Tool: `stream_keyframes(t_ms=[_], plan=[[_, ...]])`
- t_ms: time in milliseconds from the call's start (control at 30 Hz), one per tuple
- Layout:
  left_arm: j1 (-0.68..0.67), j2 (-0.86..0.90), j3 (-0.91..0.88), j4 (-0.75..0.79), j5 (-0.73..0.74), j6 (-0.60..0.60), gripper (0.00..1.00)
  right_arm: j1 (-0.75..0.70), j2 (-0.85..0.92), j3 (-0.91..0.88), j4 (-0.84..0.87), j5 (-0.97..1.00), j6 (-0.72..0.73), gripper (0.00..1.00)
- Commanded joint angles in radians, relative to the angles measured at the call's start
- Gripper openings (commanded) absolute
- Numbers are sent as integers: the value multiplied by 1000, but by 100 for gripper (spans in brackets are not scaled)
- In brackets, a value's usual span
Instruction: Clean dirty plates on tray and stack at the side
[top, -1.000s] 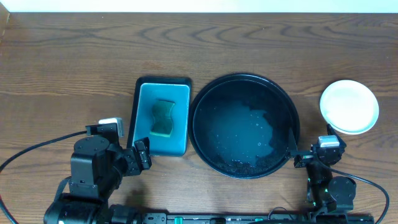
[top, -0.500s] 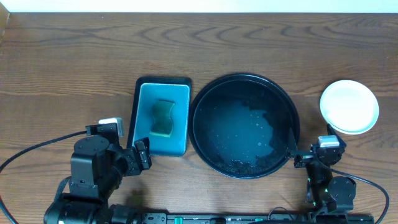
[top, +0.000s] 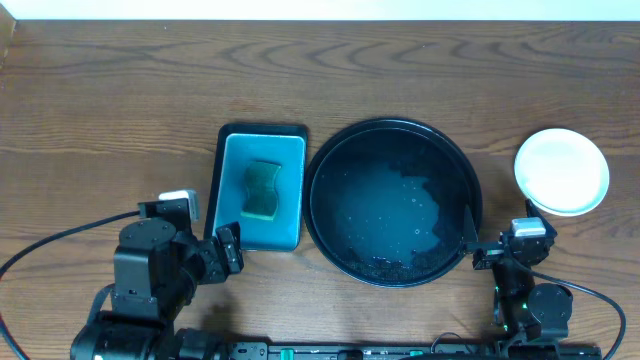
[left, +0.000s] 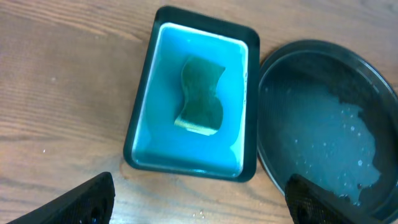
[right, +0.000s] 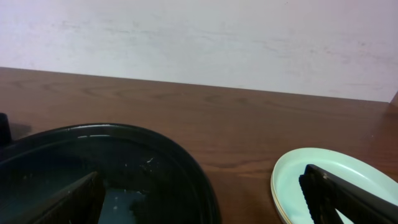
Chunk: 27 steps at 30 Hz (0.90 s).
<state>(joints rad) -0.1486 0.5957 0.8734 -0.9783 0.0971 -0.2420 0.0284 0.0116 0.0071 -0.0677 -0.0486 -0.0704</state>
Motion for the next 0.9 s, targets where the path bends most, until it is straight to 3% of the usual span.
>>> stream_keyframes(t_ms=[0, 333, 667, 867], plan=[[4, -34, -10, -14, -35, 41, 88, 19, -7, -2, -5, 7, -13, 99], [76, -303, -250, 146, -35, 115, 88, 19, -7, -2, -5, 7, -13, 99], [110, -585, -639, 583, -19, 119, 88, 19, -7, -2, -5, 7, -13, 99], [114, -594, -768, 861, 0, 180, 88, 19, -7, -2, -5, 7, -13, 99]])
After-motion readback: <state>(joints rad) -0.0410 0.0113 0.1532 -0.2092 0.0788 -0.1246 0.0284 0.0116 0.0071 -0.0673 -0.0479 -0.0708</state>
